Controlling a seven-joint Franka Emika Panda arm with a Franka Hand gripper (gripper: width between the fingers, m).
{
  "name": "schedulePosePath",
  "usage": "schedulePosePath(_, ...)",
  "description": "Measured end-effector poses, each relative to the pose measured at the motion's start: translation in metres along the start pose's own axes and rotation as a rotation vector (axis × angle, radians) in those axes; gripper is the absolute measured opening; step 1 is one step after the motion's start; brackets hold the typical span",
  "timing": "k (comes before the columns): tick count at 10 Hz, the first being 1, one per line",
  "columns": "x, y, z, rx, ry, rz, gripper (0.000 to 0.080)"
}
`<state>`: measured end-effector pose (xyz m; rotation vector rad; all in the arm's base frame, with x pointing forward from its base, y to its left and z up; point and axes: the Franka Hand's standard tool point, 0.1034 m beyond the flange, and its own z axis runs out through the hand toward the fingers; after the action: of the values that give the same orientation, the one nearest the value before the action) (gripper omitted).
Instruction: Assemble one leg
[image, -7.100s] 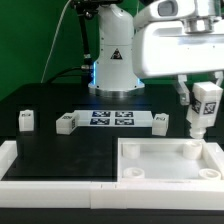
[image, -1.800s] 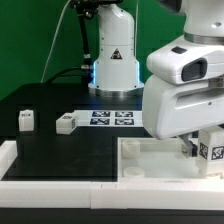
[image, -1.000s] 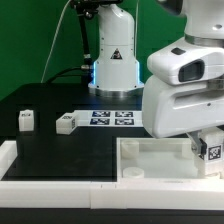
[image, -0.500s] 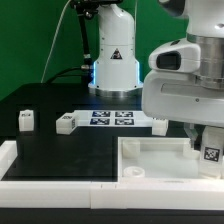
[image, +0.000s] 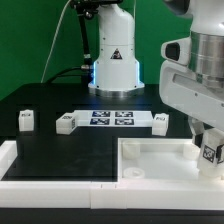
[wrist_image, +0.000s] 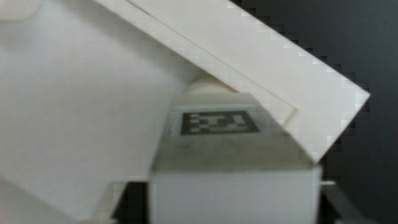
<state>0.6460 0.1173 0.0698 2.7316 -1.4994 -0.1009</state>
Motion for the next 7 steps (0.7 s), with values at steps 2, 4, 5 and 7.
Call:
schedulePosePath(2,-0.004,-0.003,-0.001,0.011,-0.004,-0.062,0.0583)
schedulePosePath(4,-0.009,-0.005,-0.006,0.025,0.001,-0.215,0.0629)
schedulePosePath(5,-0.010,-0.005,-0.008,0.027,0.005,-0.363,0.0645)
schedulePosePath(7,-0.011,-0.004,-0.011,0.028,0.011,-0.651,0.0648)
